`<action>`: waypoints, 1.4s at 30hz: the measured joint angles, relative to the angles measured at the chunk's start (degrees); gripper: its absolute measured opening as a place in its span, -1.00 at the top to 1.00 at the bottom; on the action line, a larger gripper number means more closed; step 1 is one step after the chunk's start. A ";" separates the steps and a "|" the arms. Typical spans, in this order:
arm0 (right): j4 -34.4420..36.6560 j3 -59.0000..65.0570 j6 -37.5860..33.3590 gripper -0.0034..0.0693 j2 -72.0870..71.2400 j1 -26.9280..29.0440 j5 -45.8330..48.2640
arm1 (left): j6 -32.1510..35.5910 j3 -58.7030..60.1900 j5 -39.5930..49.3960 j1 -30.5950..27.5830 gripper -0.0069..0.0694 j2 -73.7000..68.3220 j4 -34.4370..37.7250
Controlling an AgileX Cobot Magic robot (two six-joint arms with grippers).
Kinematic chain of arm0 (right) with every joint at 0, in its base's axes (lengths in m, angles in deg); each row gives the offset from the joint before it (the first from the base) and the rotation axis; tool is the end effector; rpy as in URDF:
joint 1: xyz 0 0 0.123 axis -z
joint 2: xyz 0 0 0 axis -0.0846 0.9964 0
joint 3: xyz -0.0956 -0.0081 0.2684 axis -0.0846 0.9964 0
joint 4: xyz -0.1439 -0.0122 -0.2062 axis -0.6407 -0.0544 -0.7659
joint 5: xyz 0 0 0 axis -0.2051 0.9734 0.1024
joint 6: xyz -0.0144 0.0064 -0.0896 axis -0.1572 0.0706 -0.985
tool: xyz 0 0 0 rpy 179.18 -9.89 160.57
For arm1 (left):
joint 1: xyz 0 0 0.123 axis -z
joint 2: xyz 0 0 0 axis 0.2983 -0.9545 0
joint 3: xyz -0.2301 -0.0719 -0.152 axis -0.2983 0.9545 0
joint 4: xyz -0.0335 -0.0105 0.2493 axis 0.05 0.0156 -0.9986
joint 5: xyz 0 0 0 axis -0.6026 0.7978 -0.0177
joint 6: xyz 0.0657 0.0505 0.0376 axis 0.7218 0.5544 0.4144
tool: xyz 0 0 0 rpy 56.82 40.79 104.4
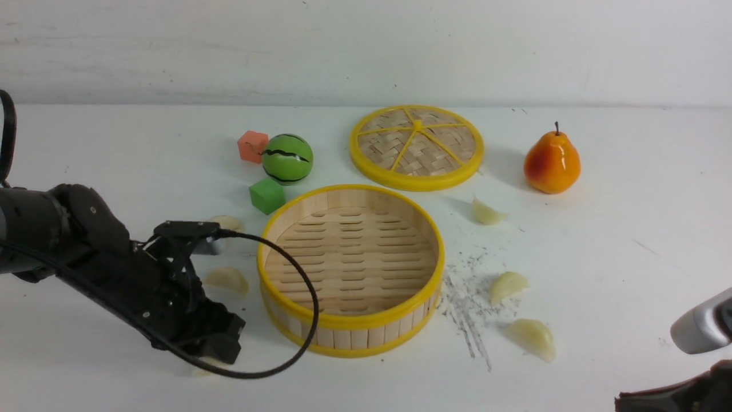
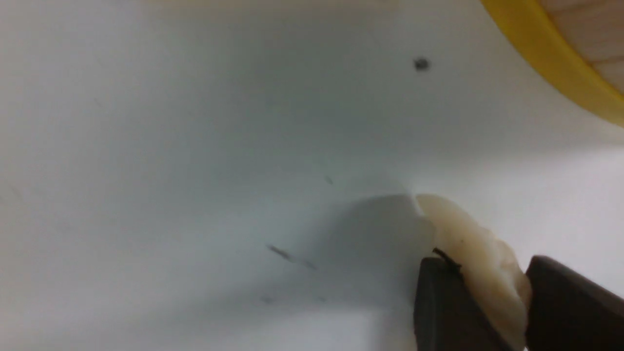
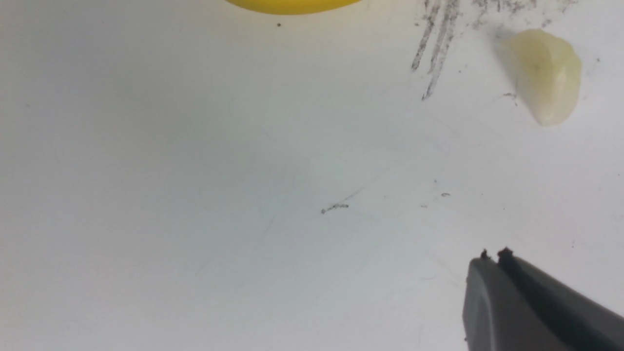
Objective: Put the dumplings into the steamer on the white table.
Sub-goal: 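Reach for and grasp a dumpling on the table with the left gripper, then place the dumpling into the bamboo steamer basket with the left gripper, then reach for and grasp a dumpling on the table with the left gripper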
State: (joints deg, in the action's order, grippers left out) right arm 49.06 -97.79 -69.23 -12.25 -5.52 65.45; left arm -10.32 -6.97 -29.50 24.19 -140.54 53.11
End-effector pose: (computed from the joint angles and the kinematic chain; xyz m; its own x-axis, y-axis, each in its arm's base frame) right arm 0.1419 0.0591 0.2376 -0.7018 -0.1721 -0.6912 -0.4396 0.8682 0.2302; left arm 0.3111 -0.0689 0.1649 -0.9205 0.2380 -0.3099 0.3306 0.8970 -0.2933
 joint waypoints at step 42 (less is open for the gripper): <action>-2.88 0.00 0.00 0.84 0.00 0.00 -2.19 | -35.99 -30.37 2.97 4.35 -0.29 -1.68 -9.96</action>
State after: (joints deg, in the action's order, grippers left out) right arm 46.18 -97.79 -69.23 -12.25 -5.52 63.26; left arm -46.32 -37.34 -26.53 28.54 -142.23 43.15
